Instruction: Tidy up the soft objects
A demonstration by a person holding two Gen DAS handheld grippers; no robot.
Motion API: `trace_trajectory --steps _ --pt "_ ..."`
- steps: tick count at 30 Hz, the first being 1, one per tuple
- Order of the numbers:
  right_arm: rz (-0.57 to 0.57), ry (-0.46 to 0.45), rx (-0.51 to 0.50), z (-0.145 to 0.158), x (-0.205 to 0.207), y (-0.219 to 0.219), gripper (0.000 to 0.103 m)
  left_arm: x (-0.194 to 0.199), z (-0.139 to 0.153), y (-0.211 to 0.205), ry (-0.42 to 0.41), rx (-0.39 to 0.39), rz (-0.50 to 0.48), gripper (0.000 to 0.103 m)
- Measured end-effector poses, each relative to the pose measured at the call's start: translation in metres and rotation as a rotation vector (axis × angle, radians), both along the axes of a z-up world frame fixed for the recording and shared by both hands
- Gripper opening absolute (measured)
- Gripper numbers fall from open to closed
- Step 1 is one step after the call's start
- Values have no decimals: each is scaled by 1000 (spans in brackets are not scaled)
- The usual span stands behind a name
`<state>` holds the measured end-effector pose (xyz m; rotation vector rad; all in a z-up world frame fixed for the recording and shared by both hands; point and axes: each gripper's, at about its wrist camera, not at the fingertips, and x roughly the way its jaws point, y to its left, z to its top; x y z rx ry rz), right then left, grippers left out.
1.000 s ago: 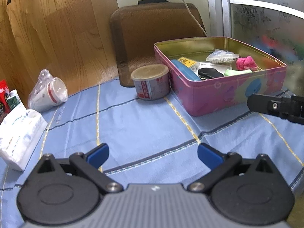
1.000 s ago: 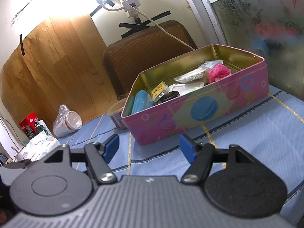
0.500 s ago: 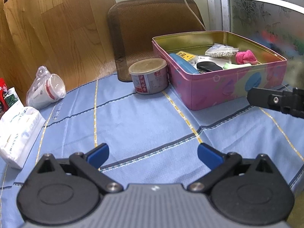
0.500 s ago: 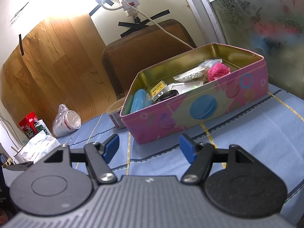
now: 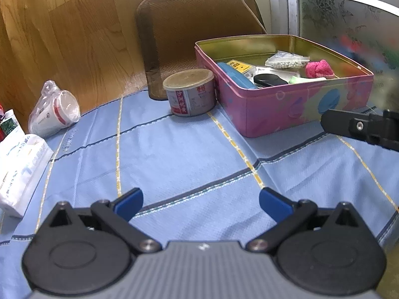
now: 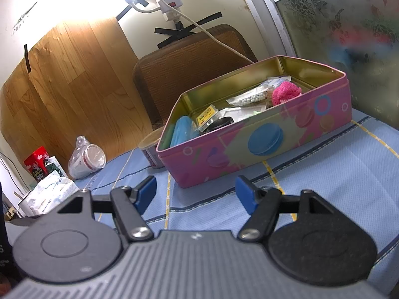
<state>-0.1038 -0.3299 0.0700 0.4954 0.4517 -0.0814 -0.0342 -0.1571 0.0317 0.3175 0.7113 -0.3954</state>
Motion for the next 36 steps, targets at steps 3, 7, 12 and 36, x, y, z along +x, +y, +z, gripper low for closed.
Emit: trace_trajectory --steps 3,7,12,36 --pt "-1 0 0 0 0 0 72 0 -1 -1 10 -1 -4 103" --pt "-2 1 1 0 0 0 72 1 -1 -1 16 -2 -5 103" --pt "-2 1 1 0 0 0 72 0 -1 -1 18 -1 -8 103" --pt "-6 0 -1 0 0 1 72 0 -1 -3 16 -9 -27 103"
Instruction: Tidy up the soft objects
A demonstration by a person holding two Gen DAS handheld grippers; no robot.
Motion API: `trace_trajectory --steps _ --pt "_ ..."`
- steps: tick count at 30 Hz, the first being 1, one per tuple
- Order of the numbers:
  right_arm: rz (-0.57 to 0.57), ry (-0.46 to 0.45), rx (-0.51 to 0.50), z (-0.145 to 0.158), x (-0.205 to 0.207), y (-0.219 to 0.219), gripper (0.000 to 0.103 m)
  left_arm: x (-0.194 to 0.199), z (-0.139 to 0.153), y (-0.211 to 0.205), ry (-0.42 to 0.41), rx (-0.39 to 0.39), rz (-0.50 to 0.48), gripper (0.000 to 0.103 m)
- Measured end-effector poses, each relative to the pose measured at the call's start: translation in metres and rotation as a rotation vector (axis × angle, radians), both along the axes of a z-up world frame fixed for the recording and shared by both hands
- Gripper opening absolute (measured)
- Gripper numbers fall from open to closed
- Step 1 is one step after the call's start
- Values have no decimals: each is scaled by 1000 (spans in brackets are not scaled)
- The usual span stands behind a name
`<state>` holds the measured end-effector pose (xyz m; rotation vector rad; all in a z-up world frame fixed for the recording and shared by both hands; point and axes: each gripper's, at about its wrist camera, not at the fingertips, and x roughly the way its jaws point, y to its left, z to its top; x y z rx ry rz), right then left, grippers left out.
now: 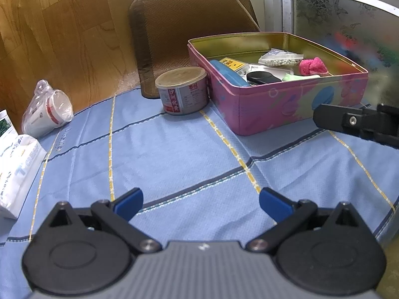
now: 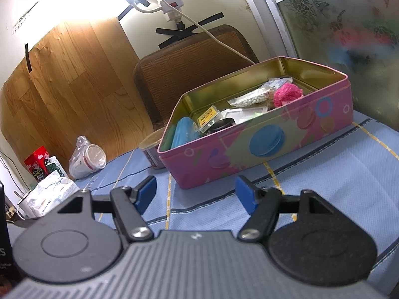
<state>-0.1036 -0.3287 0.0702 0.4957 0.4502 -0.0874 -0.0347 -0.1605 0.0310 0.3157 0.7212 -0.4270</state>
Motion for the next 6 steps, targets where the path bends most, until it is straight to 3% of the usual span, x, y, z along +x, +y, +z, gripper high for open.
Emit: trace_trajectory --steps 6 --pt "7 2 -7 2 2 0 72 -3 3 1 -16 -21 -30 103"
